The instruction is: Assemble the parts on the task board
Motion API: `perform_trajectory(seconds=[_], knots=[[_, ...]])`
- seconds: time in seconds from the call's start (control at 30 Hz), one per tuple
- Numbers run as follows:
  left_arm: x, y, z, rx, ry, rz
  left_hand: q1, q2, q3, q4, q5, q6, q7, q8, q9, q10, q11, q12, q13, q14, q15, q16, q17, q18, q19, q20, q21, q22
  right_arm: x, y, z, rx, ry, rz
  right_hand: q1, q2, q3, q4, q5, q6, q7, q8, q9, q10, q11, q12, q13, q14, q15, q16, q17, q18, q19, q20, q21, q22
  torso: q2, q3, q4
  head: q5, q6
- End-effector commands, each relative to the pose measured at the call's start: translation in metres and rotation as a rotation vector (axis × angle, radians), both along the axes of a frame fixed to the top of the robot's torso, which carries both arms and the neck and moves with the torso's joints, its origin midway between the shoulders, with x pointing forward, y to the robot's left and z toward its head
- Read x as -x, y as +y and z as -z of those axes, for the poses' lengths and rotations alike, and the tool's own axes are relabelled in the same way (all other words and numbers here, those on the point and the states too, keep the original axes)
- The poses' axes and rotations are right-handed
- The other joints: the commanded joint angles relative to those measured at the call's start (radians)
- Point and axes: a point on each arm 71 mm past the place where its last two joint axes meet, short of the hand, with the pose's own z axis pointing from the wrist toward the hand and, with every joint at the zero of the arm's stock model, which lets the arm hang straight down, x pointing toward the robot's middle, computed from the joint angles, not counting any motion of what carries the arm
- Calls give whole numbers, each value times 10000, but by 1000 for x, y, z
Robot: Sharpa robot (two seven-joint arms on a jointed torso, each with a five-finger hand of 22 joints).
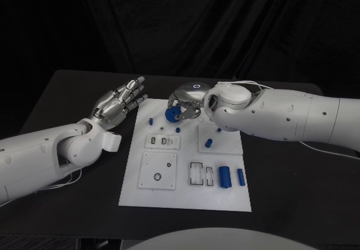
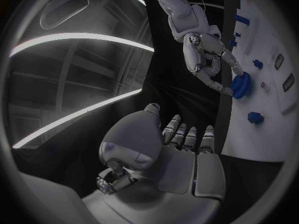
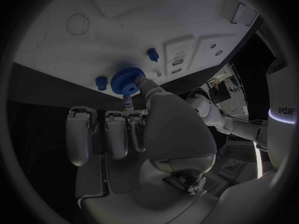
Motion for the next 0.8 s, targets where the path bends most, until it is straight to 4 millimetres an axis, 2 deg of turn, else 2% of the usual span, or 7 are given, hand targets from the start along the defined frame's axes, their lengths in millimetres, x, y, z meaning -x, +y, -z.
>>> perform_trajectory(seconds=[0.03, 0.17, 0.23, 0.3, 0.57, 0.8], knots=[[1, -2, 0, 113, -44, 138, 111, -27, 44, -8, 69, -19, 9, 46, 5, 8, 42, -43, 9, -8, 67, -37, -16, 198, -23, 58, 23, 1, -1, 1, 3, 231, 151, 59, -34, -75, 33, 53, -178, -158, 31, -356, 1087, 1059, 33, 26, 2634, 1057, 12, 29, 2635, -145, 343, 54, -59, 2309, -9, -10, -6, 25, -14], [0, -2, 0, 107, -44, 133, 117, -27, 52, -13, 76, -27, 7, 44, 4, 5, 40, -48, 8, -8, 74, -37, -16, 198, -22, 58, 24, 1, -2, 1, 3, 387, 51, 103, 44, -117, 126, 52, -156, -316, 21, -851, 733, 1059, 22, 26, 2634, 1057, 13, 29, 2635, -105, 223, 51, -194, 2256, -9, -10, -27, 49, -38], [0, -2, 0, 110, -46, 138, 117, -27, 53, -13, 77, -29, 6, 44, 3, 4, 39, -50, 7, -8, 75, -37, -16, 198, -23, 58, 23, 1, -2, 0, 4, 590, -103, 121, 62, -180, 158, 37, -101, -606, -49, -1297, 404, 1059, -27, 26, 2634, 1057, -18, 29, 2635, -110, 242, 25, -178, 2265, -6, -8, -20, 48, -41], [0, -2, 0, 111, -45, 145, 117, -26, 56, -14, 77, -42, 6, 40, 2, 2, 39, -53, 6, -8, 78, -37, -16, 198, -22, 59, 24, 1, -3, -1, 4, 791, -196, 159, 94, -185, 175, 10, -88, -749, -122, -1515, 235, 1059, -79, 26, 2634, 1057, -59, 29, 2635, -104, 226, -4, -199, 2257, -2, -9, -17, 44, -47], [-1, -1, 0, 111, -44, 139, 119, -23, 64, -15, 80, -42, 5, 40, 2, 1, 39, -54, 6, -2, 87, -33, -13, 198, -21, 60, 25, 2, -3, -3, 5, 1024, -310, 236, 216, -132, 297, -95, 228, -659, -132, -1711, 16, 1059, -115, 26, 2634, 1057, -104, 29, 2635, -92, 189, -54, -247, 2240, 0, 1, -17, 59, -69], [-1, -1, 0, 111, -44, 130, 119, -23, 64, -15, 80, -42, 5, 40, 2, 1, 39, -54, 6, -2, 87, -33, -13, 198, -21, 60, 25, 2, -3, -5, 4, 927, -427, 206, 189, -145, 289, -85, 228, -657, -124, -1734, -7, 1059, -111, 26, 2634, 1057, -103, 29, 2635, -76, 143, -56, -300, 2219, -8, 3, -20, 76, -88]])
